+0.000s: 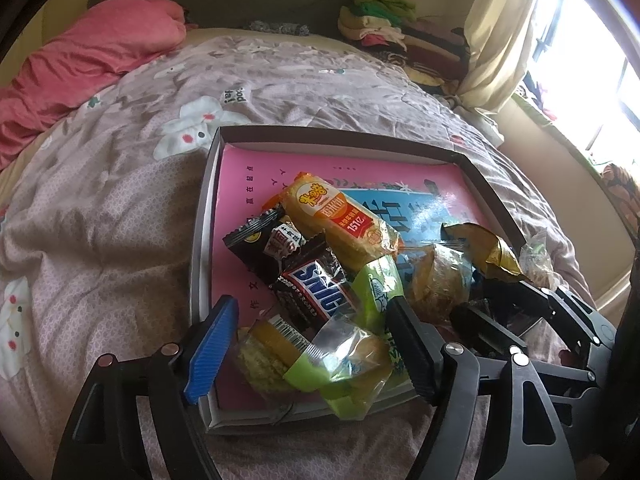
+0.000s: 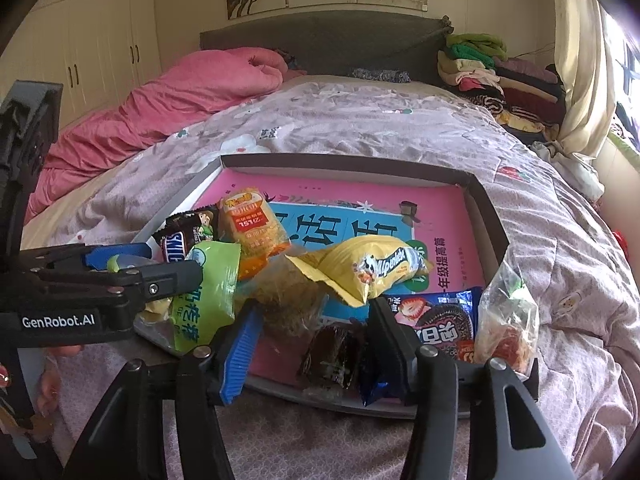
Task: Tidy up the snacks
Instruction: 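Lower the green bag into the tray and open the left tool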
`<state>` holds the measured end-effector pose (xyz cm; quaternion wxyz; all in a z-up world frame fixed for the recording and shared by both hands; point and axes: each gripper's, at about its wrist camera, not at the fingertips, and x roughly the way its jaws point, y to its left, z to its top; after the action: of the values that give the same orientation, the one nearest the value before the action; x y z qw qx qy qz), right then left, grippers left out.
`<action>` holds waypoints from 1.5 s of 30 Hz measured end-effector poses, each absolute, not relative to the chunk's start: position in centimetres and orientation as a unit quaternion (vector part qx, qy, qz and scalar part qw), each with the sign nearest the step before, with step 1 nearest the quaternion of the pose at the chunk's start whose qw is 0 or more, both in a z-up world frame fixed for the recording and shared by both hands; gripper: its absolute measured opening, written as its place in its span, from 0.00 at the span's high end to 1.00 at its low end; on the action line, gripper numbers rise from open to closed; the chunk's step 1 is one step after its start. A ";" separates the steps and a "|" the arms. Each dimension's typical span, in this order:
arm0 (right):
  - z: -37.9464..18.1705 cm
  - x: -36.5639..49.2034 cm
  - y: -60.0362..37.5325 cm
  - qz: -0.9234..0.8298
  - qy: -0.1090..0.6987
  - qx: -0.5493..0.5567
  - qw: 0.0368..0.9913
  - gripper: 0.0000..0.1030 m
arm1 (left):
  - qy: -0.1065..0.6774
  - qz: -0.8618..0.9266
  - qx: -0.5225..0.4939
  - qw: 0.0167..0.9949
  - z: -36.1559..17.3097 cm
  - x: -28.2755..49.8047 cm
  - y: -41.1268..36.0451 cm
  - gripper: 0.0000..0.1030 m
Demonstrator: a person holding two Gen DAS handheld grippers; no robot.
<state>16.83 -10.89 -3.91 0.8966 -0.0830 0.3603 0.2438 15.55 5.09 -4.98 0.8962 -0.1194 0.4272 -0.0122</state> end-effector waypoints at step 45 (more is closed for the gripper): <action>-0.2 14.9 -14.4 0.217 0.308 -0.035 0.926 0.19 | 0.387 -0.031 -0.122 0.913 -0.4 12.9 5.0 0.21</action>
<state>14.90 -14.42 -0.16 0.9256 -0.0353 0.3085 0.2165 12.91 4.98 -0.38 0.9133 -0.1218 0.3874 -0.0305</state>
